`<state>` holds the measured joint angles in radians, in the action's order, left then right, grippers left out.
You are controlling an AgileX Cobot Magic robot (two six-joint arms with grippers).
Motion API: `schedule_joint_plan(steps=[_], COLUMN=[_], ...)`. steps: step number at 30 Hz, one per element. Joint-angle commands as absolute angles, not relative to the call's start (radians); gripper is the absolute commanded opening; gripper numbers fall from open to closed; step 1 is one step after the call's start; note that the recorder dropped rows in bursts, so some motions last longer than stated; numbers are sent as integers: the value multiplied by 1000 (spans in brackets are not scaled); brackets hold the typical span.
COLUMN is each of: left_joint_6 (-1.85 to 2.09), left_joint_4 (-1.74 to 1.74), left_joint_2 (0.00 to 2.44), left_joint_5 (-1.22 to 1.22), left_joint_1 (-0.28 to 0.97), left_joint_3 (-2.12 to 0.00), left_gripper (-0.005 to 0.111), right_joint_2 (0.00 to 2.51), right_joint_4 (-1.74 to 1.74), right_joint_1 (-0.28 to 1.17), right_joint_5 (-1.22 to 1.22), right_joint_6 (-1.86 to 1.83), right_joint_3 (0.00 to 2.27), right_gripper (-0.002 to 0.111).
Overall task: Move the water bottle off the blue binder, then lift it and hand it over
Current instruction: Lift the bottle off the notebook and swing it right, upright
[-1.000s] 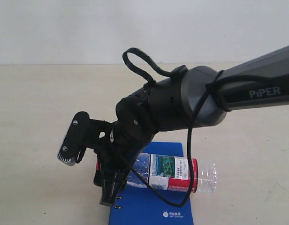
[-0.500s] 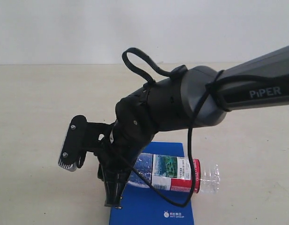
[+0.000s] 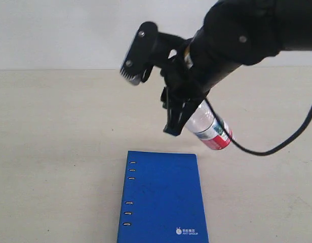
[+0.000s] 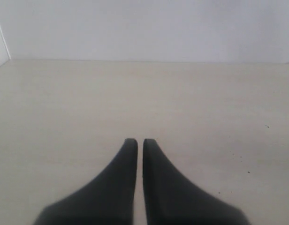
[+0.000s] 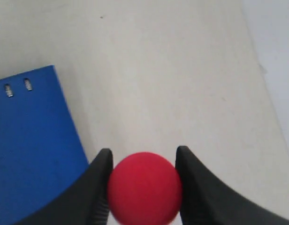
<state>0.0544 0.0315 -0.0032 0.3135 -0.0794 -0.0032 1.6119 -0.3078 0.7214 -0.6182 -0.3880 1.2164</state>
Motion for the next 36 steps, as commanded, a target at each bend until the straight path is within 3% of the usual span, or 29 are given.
schedule_joint_plan(steps=[1,8,20,27,36], left_joint_6=[59,59,59,59,59], left_joint_4=[32,32,32,32,32], left_joint_2=[0,0,0,0,0], left_joint_5=[309,309,309,309,309], left_joint_1=[-80,-80,-80,-80,-80], left_joint_3=[0,0,0,0,0], left_gripper=[4,4,4,4,4], right_joint_2=[1536,1513,1510,1546,1551], right_joint_4=[-324,-95,186,213,281], right_joint_1=[584,341,274,170,168], right_joint_5=[-570,-480,-101,-213,-279], right_joint_6=[-288,-210,-393,-336,-399], right_joint_3=[1219,1219,1132,1116,1116], right_gripper=[0,0,0,0,0])
